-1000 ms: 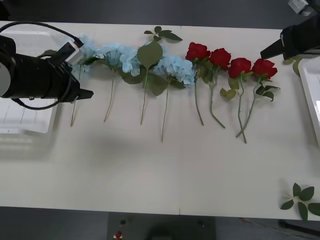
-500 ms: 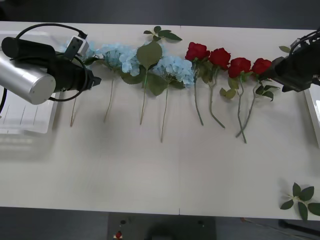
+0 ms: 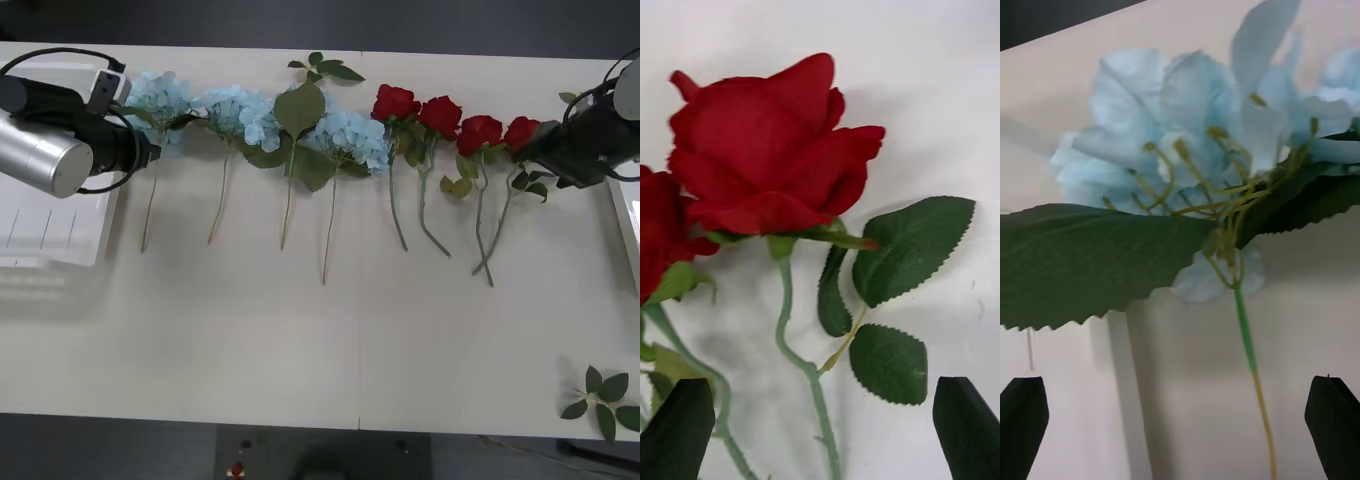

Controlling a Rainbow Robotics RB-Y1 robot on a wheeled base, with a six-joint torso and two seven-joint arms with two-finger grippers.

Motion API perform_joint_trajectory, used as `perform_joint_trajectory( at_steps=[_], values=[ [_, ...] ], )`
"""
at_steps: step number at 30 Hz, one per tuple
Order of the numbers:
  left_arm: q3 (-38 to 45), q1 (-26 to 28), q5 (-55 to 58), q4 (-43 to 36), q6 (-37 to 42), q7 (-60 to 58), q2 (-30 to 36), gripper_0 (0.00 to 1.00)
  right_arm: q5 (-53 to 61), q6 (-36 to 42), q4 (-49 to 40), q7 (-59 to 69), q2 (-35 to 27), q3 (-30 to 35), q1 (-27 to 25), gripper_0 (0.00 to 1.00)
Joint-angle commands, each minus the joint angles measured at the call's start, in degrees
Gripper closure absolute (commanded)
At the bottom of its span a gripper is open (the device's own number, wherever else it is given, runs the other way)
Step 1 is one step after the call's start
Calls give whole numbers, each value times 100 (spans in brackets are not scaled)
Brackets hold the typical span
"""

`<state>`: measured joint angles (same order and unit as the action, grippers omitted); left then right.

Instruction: Put the red flowers into the right box and the blue flowers into the left box

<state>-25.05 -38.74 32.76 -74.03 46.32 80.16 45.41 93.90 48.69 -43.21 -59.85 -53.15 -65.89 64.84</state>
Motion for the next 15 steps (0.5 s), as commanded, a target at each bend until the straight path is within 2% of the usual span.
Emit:
perform_joint_trajectory(
  at_steps=[1, 6, 8, 15],
  values=[
    [-96, -406, -15, 257, -52, -141, -234, 0, -29, -193, 217, -194, 191, -425, 143, 15],
    [-140, -723, -138, 811, -96, -106, -691, 0, -47, -457, 322, -158, 455, -777, 143, 14],
    [-369, -881, -226, 1110, -351, -141, -805, 0, -56, -492, 454, -185, 604, -785, 143, 14],
    [-799, -1101, -226, 1707, -975, -132, -876, 0, -100, -615, 612, -176, 868, -785, 143, 14]
  ],
)
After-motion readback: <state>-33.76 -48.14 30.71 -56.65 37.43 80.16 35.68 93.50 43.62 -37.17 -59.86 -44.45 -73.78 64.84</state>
